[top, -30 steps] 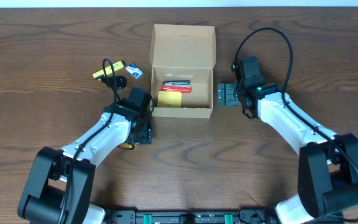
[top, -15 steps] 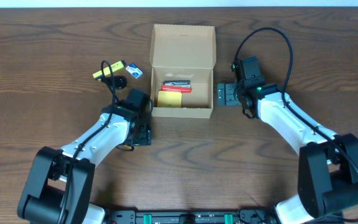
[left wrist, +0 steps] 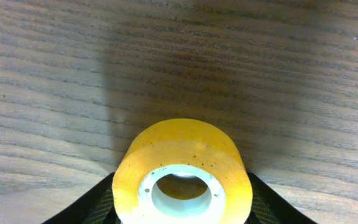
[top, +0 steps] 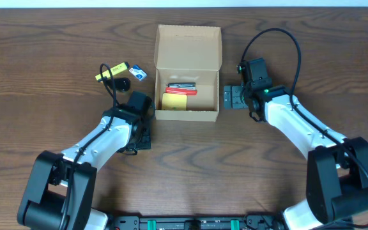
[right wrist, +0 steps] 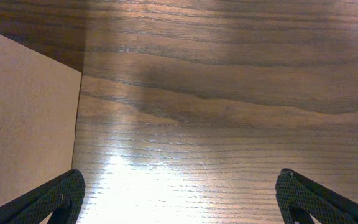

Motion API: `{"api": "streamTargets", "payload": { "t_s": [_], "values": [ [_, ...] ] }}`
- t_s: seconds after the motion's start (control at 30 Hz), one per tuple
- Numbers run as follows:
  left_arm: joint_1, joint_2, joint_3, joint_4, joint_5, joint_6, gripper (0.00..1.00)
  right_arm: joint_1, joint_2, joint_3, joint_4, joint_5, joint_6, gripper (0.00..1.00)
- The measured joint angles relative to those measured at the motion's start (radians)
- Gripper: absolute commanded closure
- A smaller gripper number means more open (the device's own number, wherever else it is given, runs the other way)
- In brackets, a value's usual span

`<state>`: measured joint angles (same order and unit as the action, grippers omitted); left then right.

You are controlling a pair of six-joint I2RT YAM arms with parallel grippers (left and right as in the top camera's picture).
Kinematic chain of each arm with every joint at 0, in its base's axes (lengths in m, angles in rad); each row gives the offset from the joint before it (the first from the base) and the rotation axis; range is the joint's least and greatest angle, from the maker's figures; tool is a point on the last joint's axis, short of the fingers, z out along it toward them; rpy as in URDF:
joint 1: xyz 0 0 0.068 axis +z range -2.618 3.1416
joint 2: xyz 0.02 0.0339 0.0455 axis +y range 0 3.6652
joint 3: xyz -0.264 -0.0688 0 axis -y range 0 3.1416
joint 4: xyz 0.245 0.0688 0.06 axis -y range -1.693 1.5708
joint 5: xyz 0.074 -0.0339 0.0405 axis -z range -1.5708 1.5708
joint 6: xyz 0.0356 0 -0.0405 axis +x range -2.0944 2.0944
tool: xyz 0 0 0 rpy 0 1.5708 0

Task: Pack container
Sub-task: 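Lift the tape roll with the left gripper and carry it over the box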

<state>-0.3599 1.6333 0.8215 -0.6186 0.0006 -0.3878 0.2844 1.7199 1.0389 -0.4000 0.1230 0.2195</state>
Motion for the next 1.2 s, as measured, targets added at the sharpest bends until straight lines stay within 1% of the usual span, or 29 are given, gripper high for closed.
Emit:
{"api": "streamTargets", "payload": {
  "t_s": [0.07, 0.13, 0.3, 0.33, 0.43, 0.5, 0.67, 0.83, 0.93, 1.0, 1.2],
  "values": [
    [0.000, 0.000, 0.000, 0.001, 0.000, -0.008, 0.55, 0.000, 0.000, 0.000, 0.000, 0.000, 0.000, 0.01],
    [0.000, 0.000, 0.000, 0.003, 0.000, -0.020, 0.62, 0.000, 0.000, 0.000, 0.000, 0.000, 0.000, 0.01],
    [0.000, -0.005, 0.000, 0.022, 0.000, -0.065, 0.93, 0.000, 0.000, 0.000, 0.000, 0.000, 0.000, 0.01],
    [0.000, -0.009, 0.000, 0.024, 0.000, -0.071, 0.94, 0.000, 0.000, 0.000, 0.000, 0.000, 0.000, 0.01],
    [0.000, -0.044, 0.016, 0.010, 0.000, -0.084, 0.94, 0.000, 0.000, 0.000, 0.000, 0.000, 0.000, 0.01],
    [0.000, -0.077, 0.060, -0.013, 0.000, -0.087, 0.94, 0.000, 0.000, 0.000, 0.000, 0.000, 0.000, 0.01],
    [0.000, -0.141, 0.238, -0.081, 0.000, -0.087, 0.95, 0.000, 0.000, 0.000, 0.000, 0.000, 0.000, 0.01],
    [0.000, -0.147, 0.389, -0.065, 0.000, -0.080, 0.95, 0.000, 0.000, 0.000, 0.000, 0.000, 0.000, 0.01],
    [-0.006, -0.146, 0.435, -0.004, 0.000, -0.058, 0.94, 0.000, 0.000, 0.000, 0.000, 0.000, 0.000, 0.01],
    [-0.031, -0.130, 0.447, 0.079, 0.000, -0.033, 0.94, 0.000, 0.000, 0.000, 0.000, 0.000, 0.000, 0.01],
    [-0.086, 0.003, 0.451, 0.271, 0.055, -0.015, 0.95, 0.000, 0.000, 0.000, 0.000, 0.000, 0.000, 0.01]
  ]
}}
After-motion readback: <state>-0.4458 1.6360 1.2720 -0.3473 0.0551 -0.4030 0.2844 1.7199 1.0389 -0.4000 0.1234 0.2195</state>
